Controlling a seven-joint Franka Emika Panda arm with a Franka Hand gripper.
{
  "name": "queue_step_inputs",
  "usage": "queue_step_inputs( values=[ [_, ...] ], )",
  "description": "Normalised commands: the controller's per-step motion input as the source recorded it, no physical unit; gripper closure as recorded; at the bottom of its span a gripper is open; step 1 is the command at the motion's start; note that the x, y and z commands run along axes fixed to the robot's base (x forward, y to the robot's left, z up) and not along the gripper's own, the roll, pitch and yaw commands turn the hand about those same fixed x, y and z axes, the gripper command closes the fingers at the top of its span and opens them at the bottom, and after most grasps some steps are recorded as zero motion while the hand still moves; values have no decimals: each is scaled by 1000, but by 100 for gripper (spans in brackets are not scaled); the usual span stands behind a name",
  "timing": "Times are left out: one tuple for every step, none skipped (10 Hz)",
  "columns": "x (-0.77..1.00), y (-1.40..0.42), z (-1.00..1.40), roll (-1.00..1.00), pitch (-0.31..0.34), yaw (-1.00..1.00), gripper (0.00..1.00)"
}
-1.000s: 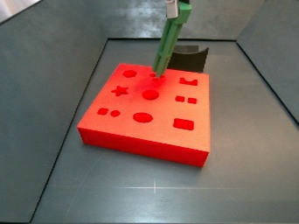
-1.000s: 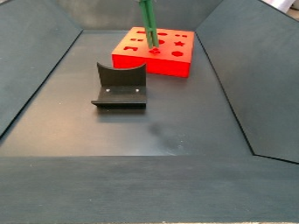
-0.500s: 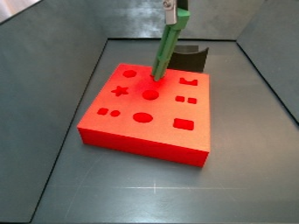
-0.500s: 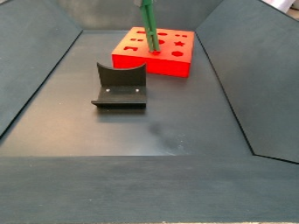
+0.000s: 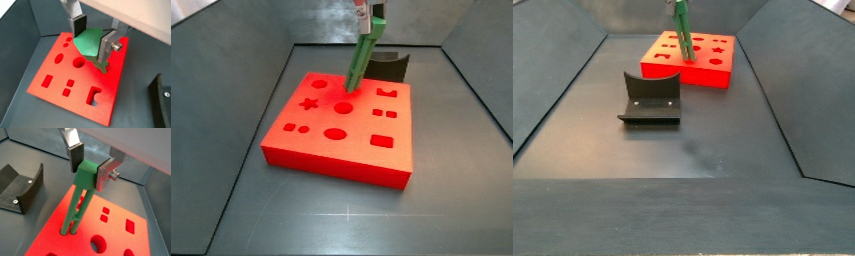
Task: Pick up the 3 prong object. Move up. Place the 3 prong object on the fixture. Regrasp the 3 prong object. Move to above the board. Insert the 3 prong object.
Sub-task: Insert the 3 prong object.
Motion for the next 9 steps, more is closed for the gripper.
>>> queue_step_inputs(
  values=[
    [-231, 420, -49, -341, -456, -94, 100],
    [-531, 51, -343, 0, -453, 0, 100],
    [-600, -31, -243, 103, -393, 9, 100],
    [-600, -154, -240, 213, -369, 54, 100],
    [-577, -300, -349, 333, -334, 91, 100],
    [-403, -466, -320, 494, -191, 166, 100],
    [-149, -457, -331, 500, -94, 186, 100],
    [-54, -449, -351, 500, -44, 197, 100],
    [0, -74, -634, 307, -80, 203, 100]
  ],
)
